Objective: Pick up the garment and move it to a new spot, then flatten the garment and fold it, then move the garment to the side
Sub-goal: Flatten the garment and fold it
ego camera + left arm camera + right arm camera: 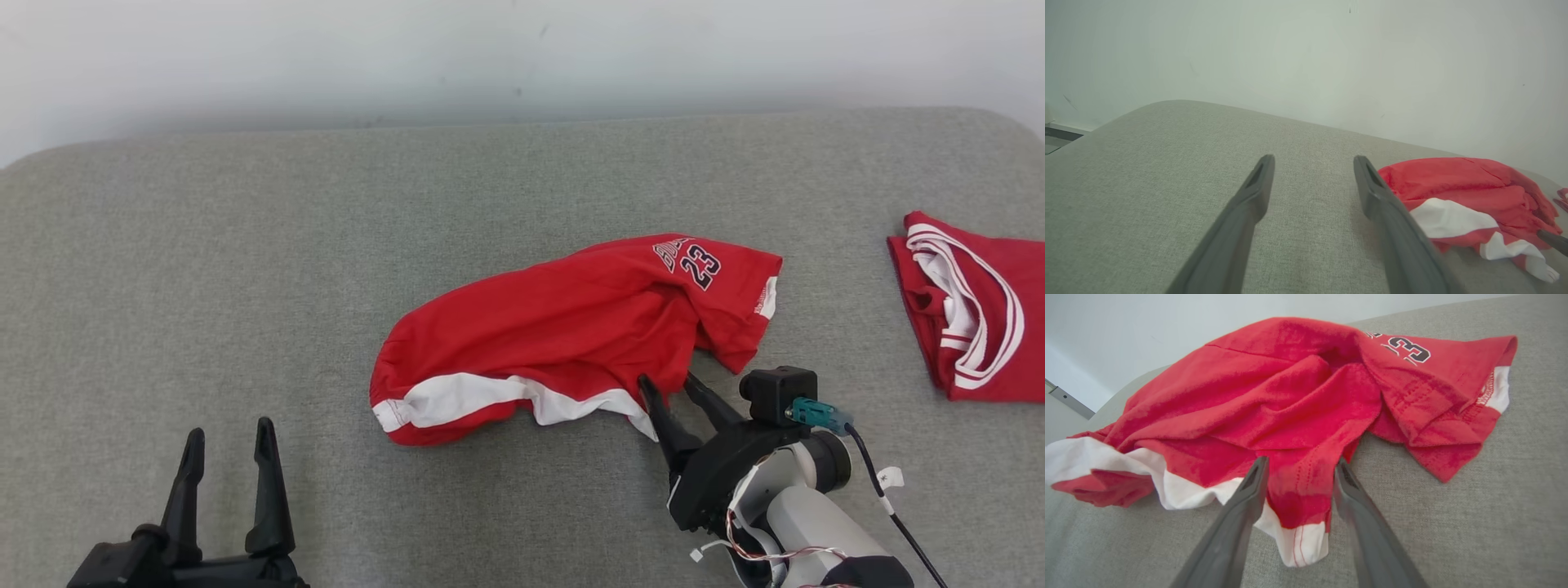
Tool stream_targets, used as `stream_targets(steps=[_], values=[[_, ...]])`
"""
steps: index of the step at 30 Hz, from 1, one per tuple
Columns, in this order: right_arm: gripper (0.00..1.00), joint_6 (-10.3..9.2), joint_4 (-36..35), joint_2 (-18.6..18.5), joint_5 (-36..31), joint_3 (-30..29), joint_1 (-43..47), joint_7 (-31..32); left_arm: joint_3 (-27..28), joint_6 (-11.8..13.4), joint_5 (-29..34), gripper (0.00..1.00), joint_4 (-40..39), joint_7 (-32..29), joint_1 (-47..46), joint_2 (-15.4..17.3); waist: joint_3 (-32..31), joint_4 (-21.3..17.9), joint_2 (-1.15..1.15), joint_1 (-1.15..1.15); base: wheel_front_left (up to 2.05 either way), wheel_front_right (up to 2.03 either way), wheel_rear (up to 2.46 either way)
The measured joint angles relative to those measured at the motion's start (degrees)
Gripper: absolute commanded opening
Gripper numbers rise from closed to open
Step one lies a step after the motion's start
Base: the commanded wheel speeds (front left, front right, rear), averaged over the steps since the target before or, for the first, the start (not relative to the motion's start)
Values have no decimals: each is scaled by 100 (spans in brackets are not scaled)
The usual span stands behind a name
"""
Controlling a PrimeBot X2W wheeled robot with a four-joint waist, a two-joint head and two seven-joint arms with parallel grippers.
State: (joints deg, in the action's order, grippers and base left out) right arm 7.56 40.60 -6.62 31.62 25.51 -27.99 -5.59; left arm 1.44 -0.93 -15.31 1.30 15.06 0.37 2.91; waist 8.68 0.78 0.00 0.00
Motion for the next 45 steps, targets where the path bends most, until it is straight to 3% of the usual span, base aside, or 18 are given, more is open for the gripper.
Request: stream_targets(steps=[1, 7, 12, 21, 22, 23, 34, 45], values=[[0, 0, 38, -9, 24, 45, -31, -59, -5, 14, -1, 100, -2, 0, -4, 0, 14, 20, 0, 0, 0, 0, 0], [0, 0, 180, -164, 168, 120, -168, -476, 2, 47, -42, 100, -26, 0, -7, 1, 43, 19, 0, 0, 0, 0, 0], [0, 0, 86, -370, 292, -200, -196, -764, -3, 90, -56, 100, -34, 0, -5, 1, -13, -43, 0, 0, 0, 0, 0], [0, 0, -136, -790, 88, -827, 51, -614, -10, 96, -77, 100, -71, 0, 71, 0, -150, -195, -1, 0, 0, 0, 0], [7, 0, -136, -790, 88, -827, 51, -614, -10, 96, -77, 100, -71, 0, 71, 0, -150, -195, -1, 0, 0, 0, 0], [100, 0, -92, -797, 18, -859, 82, -541, -13, 96, -77, 100, -70, 0, 80, 0, -155, -212, 0, 0, 0, 0, 0], [100, 0, 101, -653, -814, -1433, 300, -668, -22, 43, -49, 100, 2, 0, 108, -1, -254, -237, 0, 0, 0, 0, 0], [100, 0, -1094, -517, -1489, -2012, 1221, -913, 125, 91, -92, 100, -47, 0, 315, 0, -466, -395, -1, -1, 0, 0, 0]])
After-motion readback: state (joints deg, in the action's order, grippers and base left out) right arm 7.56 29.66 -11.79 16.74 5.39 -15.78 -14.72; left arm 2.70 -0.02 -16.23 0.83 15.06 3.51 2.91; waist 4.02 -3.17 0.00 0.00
